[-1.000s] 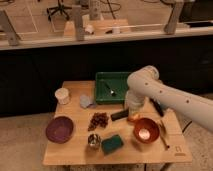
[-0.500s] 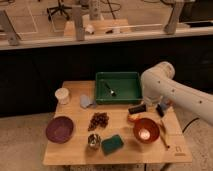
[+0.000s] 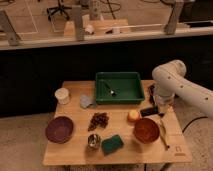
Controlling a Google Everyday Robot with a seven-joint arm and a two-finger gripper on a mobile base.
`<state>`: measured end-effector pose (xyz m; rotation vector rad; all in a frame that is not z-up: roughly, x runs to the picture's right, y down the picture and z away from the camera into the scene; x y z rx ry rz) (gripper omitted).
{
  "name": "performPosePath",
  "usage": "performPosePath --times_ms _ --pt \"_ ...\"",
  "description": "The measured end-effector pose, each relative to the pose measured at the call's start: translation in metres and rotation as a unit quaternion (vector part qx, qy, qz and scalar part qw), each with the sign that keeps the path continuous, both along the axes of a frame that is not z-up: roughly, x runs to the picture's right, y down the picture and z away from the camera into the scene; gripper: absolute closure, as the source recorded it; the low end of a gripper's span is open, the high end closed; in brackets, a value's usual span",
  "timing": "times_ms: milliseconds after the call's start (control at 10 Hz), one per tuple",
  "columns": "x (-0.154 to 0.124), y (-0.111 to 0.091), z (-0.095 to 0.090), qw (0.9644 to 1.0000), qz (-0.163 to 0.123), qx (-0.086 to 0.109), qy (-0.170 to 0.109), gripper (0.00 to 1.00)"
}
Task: Wipe red bowl with eraser
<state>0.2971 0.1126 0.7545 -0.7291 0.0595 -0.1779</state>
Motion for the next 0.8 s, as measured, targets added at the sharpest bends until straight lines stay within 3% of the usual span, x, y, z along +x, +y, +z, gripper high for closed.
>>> performPosePath --times_ms 500,700,800 --pt "0.005 0.007 -0.001 1.0000 0.000 -0.001 0.005 0.85" --pt "0.015 0.024 -0.013 0.9997 -0.001 0.010 0.022 0.85" --pt "0.017 0.036 -0.023 0.9991 -0.008 0.026 0.031 0.85"
